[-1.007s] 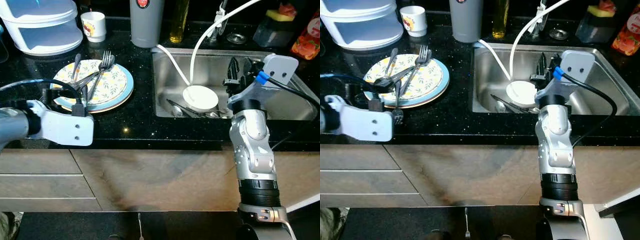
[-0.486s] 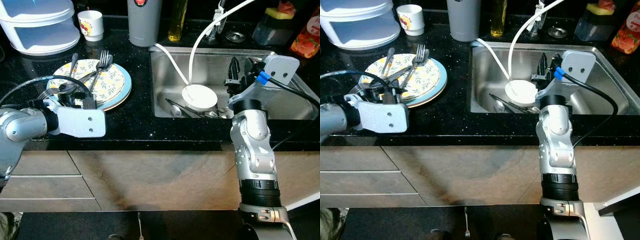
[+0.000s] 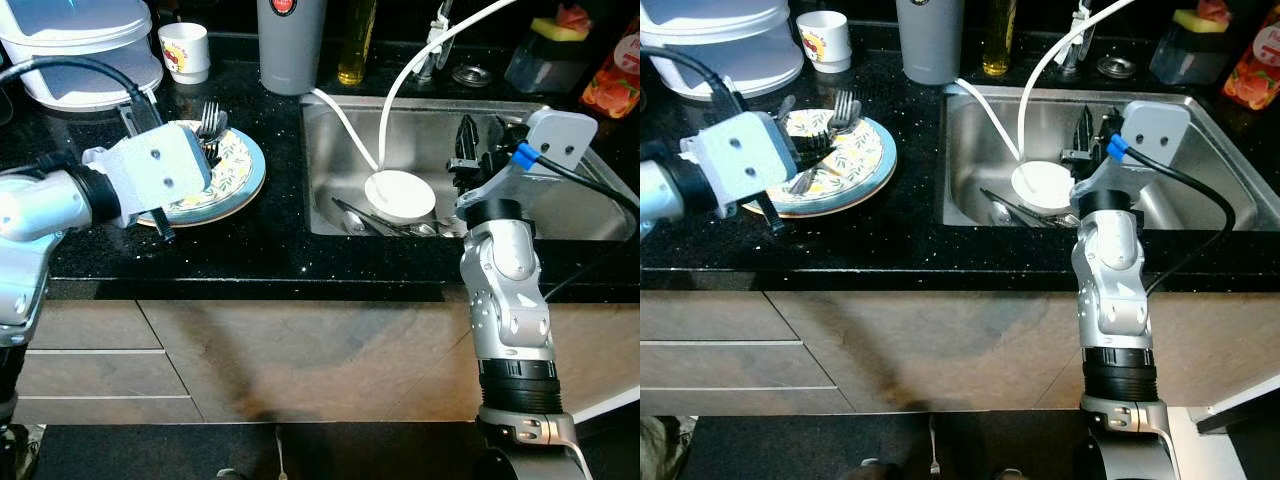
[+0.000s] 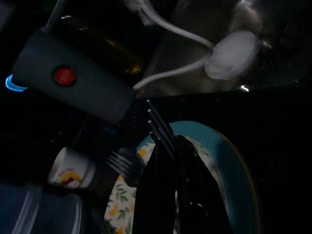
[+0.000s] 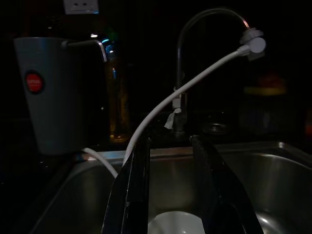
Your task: Kitchen organization
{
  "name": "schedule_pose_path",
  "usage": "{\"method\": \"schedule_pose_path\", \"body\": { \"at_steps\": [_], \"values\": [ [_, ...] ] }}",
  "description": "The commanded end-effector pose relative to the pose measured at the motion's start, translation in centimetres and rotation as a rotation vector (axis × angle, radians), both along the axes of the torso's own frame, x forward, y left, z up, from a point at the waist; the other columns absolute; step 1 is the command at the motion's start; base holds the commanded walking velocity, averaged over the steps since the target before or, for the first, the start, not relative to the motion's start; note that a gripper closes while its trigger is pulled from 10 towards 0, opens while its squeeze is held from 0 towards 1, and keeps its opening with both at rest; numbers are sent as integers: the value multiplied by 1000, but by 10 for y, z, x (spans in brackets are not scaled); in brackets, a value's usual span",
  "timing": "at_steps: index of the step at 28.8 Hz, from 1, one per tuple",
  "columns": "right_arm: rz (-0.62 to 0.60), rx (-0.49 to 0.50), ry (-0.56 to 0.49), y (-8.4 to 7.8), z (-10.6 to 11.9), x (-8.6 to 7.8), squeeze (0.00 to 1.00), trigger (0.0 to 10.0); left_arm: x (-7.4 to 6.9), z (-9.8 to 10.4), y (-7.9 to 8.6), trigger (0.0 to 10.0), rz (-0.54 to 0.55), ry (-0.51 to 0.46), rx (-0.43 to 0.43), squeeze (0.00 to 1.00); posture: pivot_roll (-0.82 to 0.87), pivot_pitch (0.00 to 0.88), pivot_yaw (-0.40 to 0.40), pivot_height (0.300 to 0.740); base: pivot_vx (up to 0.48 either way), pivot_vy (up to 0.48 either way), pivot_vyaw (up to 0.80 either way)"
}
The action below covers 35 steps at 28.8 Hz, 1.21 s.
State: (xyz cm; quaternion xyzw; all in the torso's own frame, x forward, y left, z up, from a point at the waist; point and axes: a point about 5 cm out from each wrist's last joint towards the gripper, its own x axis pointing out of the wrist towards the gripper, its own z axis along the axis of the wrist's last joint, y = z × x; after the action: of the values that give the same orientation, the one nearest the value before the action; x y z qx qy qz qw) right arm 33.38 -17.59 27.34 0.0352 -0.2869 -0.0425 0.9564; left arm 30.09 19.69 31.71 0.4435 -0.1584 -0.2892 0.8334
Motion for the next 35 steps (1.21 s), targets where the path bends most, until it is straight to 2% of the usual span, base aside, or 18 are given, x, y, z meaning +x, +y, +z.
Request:
{"method": "schedule_pose_path", "body": {
  "at_steps": [1, 2, 3, 7, 9, 10, 11, 12, 16, 18, 19, 23, 24, 25, 28, 32, 33, 35],
  "values": [
    [-9, 6, -11, -3, 1, -2, 0, 10000, 4, 11, 1, 3098, 24, -50, -72, 0, 159, 124, -39, 740, 0, 0, 0],
    [-9, 6, -11, -3, 1, -2, 0, 10000, 4, 11, 1, 3098, 24, -50, -72, 0, 159, 124, -39, 740, 0, 0, 0],
    [-9, 6, -11, -3, 1, -2, 0, 10000, 9, 16, -1, 10000, 39, -85, -116, 0, 159, 122, -41, 740, 0, 0, 0],
    [-7, 6, -15, -2, 2, -2, 0, 10000, 22, 33, -21, 10000, 35, -242, -234, 0, 158, 121, -44, 740, 0, 0, 0],
    [-9, 4, -18, -2, 3, -2, 0, 10000, 31, 40, -40, 10000, -20, -258, -374, 0, 142, 115, -36, 740, 0, 0, 0],
    [-9, 4, -18, -2, 3, -2, 0, 10000, 31, 40, -40, 10000, -20, -258, -374, 0, 142, 115, -36, 740, 0, 0, 0],
    [-15, 3, -22, -3, 4, -3, 0, 10000, 36, 37, -59, 10000, -107, -169, -533, 0, 137, 112, -33, 740, 0, 0, 0],
    [-15, 3, -22, -3, 4, -3, 0, 10000, 36, 37, -59, 10000, -107, -169, -533, 0, 137, 112, -33, 740, 0, 0, 0],
    [-29, 1, -24, -6, 4, -4, 0, 10000, 44, 25, -84, 10000, -207, -8, -694, 0, 112, 110, -29, 740, 0, 0, 0],
    [-37, -4, -21, -9, 4, -5, 0, 10000, 58, 11, -104, 10000, -213, 147, -788, 0, 103, 102, -23, 740, 0, 0, 0],
    [-50, -15, -23, -10, 4, -6, 0, 10000, 73, -15, -132, 10000, -175, 321, -778, 0, 82, 94, -5, 740, 0, 0, 0],
    [-66, -27, -31, -11, 6, -7, 0, 10000, 80, -32, -149, 10000, -162, 442, -778, 0, 75, 89, 3, 740, 0, 0, 0],
    [-83, -40, -39, -12, 6, -8, 0, 10000, 83, -39, -155, 10000, -142, 508, -788, 792, 67, 84, 14, 740, 0, 0, 0],
    [-95, -50, -43, -12, 7, -9, 0, 10000, 85, -44, -160, 10000, -130, 541, -792, 1000, 64, 83, 16, 740, 0, 0, 0],
    [-105, -62, -47, -12, 7, -11, 0, 10000, 85, -46, -164, 10000, -136, 549, -779, 1000, 63, 80, 17, 740, 0, 0, 0],
    [-109, -71, -50, -12, 6, -13, 0, 10000, 76, -24, -162, 10000, -271, 489, -838, 1000, 64, 80, 15, 740, 0, 0, 0],
    [-106, -70, -51, -12, 7, -12, 0, 10000, 74, -15, -156, 10000, -291, 463, -878, 0, 71, 80, 9, 740, 0, 0, 0],
    [-102, -70, -51, -11, 7, -12, 0, 10000, 73, -7, -146, 10000, -270, 424, -899, 0, 76, 81, 3, 740, 0, 0, 0]
  ]
}}
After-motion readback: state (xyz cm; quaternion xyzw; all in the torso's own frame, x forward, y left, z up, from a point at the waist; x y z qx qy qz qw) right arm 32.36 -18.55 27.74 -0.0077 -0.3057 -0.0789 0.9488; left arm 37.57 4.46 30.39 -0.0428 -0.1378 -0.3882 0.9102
